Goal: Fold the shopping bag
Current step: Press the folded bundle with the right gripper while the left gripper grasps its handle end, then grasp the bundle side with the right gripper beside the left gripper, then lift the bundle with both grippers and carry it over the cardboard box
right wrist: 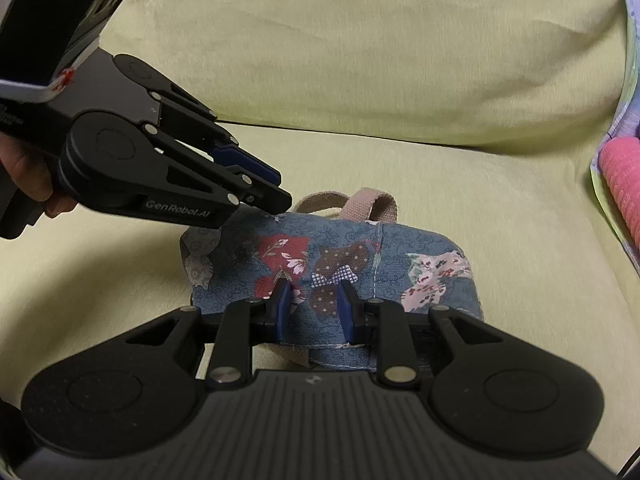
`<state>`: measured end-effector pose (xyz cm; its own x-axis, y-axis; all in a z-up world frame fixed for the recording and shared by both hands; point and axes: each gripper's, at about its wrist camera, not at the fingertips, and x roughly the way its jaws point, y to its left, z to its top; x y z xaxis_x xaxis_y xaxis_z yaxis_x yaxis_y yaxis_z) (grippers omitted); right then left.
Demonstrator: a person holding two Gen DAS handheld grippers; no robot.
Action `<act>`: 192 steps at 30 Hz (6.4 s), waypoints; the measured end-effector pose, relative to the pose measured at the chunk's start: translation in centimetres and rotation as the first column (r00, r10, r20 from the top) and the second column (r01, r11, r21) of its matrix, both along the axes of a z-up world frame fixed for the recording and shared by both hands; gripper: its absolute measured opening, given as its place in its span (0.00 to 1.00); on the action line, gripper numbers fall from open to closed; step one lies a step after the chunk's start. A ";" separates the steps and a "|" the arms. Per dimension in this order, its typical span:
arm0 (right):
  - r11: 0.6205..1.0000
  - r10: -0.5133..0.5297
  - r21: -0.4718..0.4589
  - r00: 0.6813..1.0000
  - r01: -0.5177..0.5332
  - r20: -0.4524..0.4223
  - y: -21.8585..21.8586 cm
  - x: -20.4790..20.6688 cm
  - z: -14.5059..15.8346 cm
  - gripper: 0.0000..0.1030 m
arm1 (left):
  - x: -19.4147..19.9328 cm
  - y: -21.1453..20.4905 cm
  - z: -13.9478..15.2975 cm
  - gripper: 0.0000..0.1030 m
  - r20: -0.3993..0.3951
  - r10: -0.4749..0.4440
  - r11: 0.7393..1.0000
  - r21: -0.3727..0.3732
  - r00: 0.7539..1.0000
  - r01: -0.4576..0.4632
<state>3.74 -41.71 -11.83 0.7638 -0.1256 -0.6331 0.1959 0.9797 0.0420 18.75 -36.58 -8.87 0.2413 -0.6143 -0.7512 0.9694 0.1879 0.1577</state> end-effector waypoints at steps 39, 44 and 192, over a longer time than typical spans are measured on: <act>1.000 0.013 0.025 0.999 -0.014 0.033 -0.7 -0.8 -0.5 0.23 | 10.9 -2.1 -5.1 0.56 -0.751 -0.057 0.992 -0.116 0.657 -0.046; 1.000 0.010 0.025 0.999 -0.011 0.037 -0.8 -0.8 -0.6 0.23 | 10.8 -3.7 -5.8 0.61 -0.740 -0.009 0.993 -0.087 0.673 -0.083; 0.306 -0.825 0.782 0.561 0.543 -0.067 -11.1 -41.1 -5.2 0.27 | -33.2 -12.1 -1.8 0.47 -0.205 -0.787 0.604 -0.065 0.582 0.794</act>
